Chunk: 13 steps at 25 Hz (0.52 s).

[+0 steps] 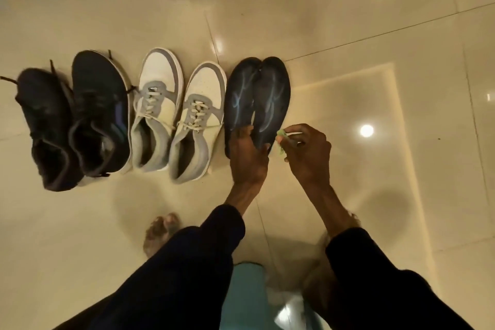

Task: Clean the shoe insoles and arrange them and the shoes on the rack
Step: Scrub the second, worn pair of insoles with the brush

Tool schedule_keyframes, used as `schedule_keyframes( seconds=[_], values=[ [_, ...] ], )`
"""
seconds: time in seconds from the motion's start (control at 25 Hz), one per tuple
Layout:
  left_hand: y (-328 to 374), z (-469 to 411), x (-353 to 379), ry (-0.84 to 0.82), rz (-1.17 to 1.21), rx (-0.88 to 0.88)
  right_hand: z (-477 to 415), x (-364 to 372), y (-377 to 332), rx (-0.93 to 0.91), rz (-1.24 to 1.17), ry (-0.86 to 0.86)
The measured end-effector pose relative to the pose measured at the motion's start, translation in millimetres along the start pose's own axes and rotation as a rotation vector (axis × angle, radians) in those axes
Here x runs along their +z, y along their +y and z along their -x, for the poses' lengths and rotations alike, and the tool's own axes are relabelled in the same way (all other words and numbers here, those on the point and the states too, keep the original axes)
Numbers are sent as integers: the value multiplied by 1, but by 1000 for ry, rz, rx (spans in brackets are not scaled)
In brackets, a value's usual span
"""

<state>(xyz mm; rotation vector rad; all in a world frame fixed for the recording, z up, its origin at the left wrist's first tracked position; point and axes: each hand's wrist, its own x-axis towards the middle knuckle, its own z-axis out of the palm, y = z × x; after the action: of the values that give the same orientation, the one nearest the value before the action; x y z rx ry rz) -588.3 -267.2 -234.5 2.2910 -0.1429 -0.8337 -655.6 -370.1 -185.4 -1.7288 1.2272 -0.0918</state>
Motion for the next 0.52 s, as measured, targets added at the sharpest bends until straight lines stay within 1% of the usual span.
schedule_keyframes(
  seconds=[0.12, 0.16, 0.24, 0.28, 0.36, 0.44, 0.52],
  values=[
    [-8, -8, 23, 84, -290, 143, -3, 7, 15, -57, 37, 52],
    [-9, -10, 29, 106, -337, 161, -5, 10, 21, -74, 41, 64],
    [-12, -12, 35, 114, -353, 153, -8, 14, 31, -92, 37, 79],
    [-13, -12, 37, 97, -310, 159, -10, 14, 34, -90, 40, 92],
    [-9, -13, 38, 11, -85, 159, -15, 14, 40, -86, 47, 122],
    [0, -17, 32, -97, 160, 53, -24, 9, 41, -94, 41, 133],
    [11, -25, 23, -230, 352, -59, -35, 0, 36, -150, 20, 110]
  ],
)
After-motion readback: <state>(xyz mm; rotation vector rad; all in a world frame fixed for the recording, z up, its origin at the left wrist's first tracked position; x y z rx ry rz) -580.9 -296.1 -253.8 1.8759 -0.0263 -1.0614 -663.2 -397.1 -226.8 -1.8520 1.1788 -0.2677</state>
